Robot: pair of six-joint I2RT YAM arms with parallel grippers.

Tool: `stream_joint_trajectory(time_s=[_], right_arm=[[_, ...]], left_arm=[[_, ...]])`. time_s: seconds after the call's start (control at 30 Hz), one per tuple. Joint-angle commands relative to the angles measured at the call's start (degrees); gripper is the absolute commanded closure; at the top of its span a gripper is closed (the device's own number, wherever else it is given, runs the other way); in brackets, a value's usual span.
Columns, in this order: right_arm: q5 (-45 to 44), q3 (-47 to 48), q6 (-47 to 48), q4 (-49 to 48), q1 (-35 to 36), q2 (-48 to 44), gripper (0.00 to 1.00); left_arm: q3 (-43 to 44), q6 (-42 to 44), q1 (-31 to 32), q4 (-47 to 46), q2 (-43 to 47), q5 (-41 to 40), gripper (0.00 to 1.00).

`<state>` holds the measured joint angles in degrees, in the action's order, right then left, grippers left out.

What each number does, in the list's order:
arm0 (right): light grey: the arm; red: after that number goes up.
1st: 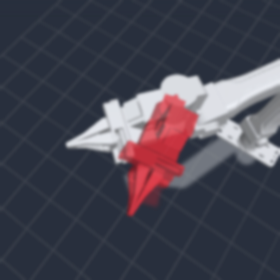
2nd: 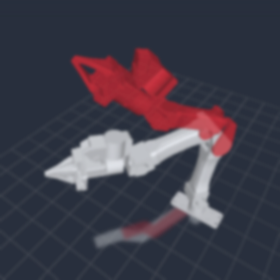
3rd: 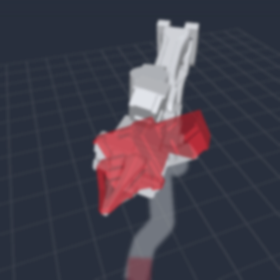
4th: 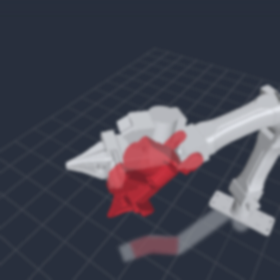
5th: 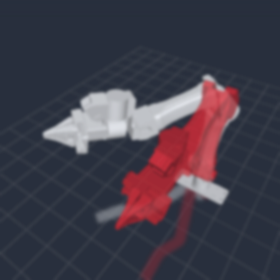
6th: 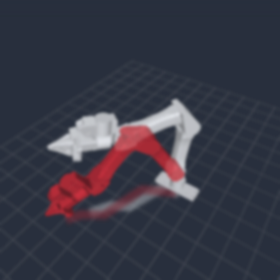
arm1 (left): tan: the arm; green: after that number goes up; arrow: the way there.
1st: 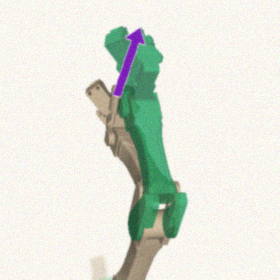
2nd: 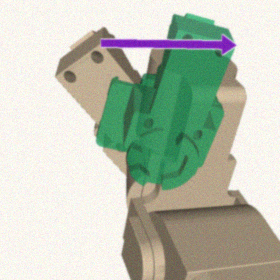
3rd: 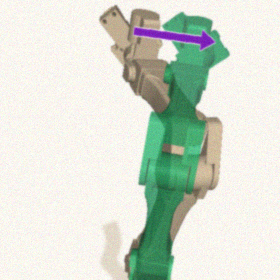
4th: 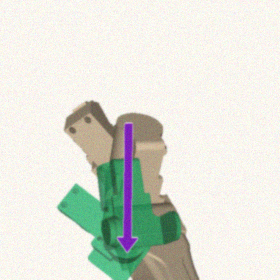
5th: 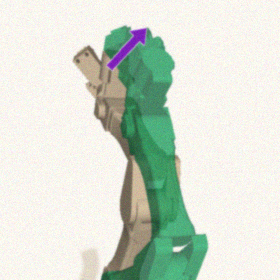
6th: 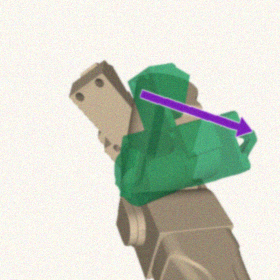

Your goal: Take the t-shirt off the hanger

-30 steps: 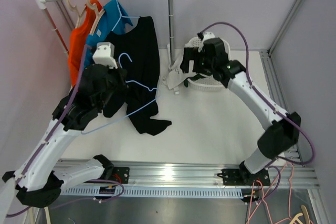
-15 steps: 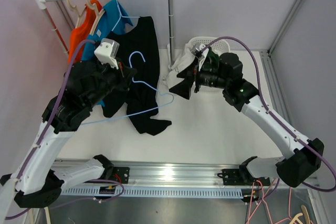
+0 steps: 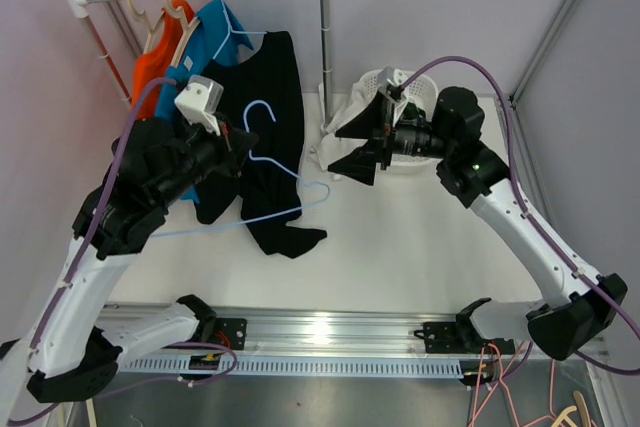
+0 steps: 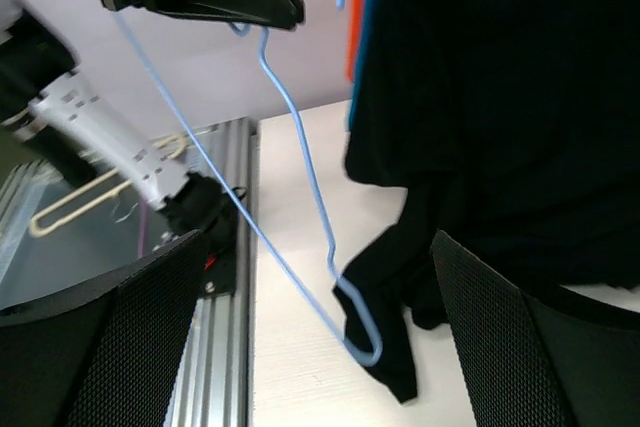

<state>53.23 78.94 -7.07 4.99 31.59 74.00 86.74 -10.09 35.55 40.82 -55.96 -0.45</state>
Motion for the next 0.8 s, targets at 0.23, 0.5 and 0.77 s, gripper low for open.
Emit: stream_joint_trajectory(time_s=[0.23, 0.5, 0.77], right_arm=[[-23.08, -2.91, -2.24, 6.16, -1.18, -13.43, 0.01], [-27.13, -4.84, -2.07, 10.91, -1.36, -18.80, 0.01], [-28.36, -5.98, -2.07, 12.23, -1.80, -20.21, 0.01]], left_arm=[[19.31, 2.96, -6.37, -5.20, -19.16, -21.08, 1.00], [36.13, 10.61, -6.46, -14.08, -34.55, -32.07, 0.99], [47.38, 14.31, -7.78, -18.57, -44.84, -30.41, 0.99]])
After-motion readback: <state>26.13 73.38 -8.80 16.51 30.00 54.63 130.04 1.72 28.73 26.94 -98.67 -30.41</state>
